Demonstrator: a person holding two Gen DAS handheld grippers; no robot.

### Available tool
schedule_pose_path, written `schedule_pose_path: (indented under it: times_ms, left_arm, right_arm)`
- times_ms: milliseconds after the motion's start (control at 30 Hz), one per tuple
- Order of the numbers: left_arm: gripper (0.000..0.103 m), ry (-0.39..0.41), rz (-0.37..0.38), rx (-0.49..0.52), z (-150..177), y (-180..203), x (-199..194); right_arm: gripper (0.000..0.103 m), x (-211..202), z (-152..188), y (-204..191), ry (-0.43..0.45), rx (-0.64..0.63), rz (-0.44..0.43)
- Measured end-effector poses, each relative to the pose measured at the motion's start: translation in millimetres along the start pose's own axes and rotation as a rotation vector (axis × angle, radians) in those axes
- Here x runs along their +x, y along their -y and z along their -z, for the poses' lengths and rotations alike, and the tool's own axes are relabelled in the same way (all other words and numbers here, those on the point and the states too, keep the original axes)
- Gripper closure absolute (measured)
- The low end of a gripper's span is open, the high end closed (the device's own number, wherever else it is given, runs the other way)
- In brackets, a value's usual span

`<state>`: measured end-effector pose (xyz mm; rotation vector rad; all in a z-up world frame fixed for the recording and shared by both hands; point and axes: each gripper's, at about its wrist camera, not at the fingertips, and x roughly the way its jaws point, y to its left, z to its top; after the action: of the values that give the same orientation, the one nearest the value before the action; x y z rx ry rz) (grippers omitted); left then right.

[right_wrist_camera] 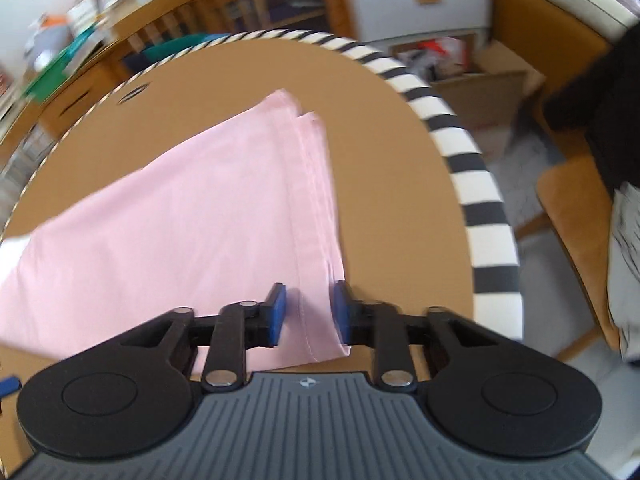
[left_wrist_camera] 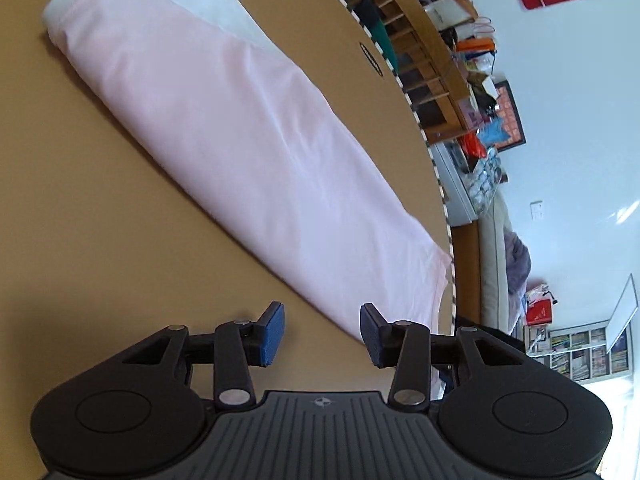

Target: Fold clothes

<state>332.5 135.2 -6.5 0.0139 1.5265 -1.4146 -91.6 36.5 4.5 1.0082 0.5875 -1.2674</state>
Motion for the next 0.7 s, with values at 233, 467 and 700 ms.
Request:
schedule_pose_path:
  times_ms: [233, 467, 700]
  left_arm:
    - [0.054, 0.208, -0.062, -0.059, 77.6, 50.2, -1.8]
    - [0.051, 0.347, -0.062, -0.295, 176.2, 102.1, 15.7]
    - [0.05, 0.299, -0.093, -0.337, 214.7, 119.9, 28.8]
  right_arm:
    - [0.098, -21.4, -9.7, 23.9, -0.031, -0.144, -0.203]
    - [0.098, -22.0, 7.8, 31.2, -0.14, -0.344, -0.352]
    - [0.078, -26.3, -6.8, 43.7, -0.233, -0.377, -0.402]
